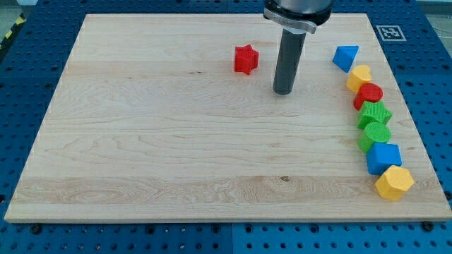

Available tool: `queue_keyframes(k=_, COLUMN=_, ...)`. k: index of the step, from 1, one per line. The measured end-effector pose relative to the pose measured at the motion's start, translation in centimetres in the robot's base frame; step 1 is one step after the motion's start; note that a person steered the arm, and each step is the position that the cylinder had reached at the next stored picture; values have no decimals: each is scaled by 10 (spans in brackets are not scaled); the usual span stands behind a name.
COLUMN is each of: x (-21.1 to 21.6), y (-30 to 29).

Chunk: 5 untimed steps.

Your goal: Keep the red star to the right side of the board

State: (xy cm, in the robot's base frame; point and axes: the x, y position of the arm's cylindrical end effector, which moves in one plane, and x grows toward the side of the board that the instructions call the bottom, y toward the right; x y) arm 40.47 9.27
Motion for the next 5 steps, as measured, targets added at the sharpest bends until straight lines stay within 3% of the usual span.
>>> queue_keyframes(k=3, x=12, y=-38)
queue_keyframes(k=5, x=28, y=-102)
